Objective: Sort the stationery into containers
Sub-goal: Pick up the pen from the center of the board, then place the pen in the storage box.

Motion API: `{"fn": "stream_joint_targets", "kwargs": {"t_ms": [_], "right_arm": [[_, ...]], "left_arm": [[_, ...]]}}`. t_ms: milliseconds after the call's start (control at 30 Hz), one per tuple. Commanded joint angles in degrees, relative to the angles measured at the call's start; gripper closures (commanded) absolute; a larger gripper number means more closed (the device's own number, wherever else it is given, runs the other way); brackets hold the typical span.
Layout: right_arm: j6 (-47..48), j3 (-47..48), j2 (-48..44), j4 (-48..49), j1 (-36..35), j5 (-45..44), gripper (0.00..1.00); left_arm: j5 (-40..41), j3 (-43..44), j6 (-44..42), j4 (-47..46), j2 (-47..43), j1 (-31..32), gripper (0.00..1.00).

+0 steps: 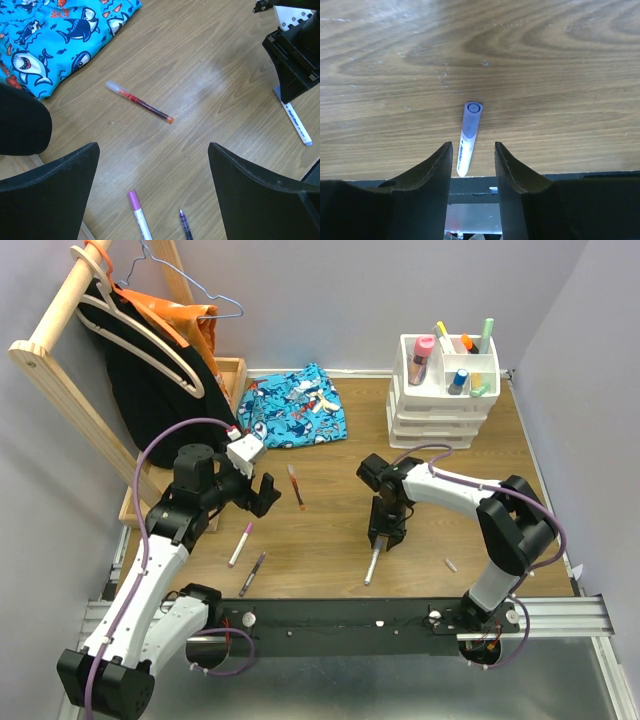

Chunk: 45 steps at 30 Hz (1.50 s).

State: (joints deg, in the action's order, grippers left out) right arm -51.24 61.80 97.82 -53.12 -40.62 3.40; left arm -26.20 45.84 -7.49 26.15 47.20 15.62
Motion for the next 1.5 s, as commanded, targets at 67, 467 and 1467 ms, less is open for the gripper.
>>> {"fn": "stream_joint_targets", "kwargs": {"t_ms": [67,467,1467], "right_arm": [[-1.84,-0.90,1.58,1.09,-0.51,2.31,0.54],[-1.67,0.95,9.58,0.74,-0.69,2.76,0.78],[56.60,48.79,-0.45,53.30,10.89,-11.93,0.99]], "left_arm": [[-1.05,-0.84,-0.78,-1.81,0.61,0.12,0.01],[0.36,-0.58,-2.44,0.48,-1.49,0.12,0.01],[-3.07,17.61,-11.06,-8.74,14.58,0.47,0.01]]}}
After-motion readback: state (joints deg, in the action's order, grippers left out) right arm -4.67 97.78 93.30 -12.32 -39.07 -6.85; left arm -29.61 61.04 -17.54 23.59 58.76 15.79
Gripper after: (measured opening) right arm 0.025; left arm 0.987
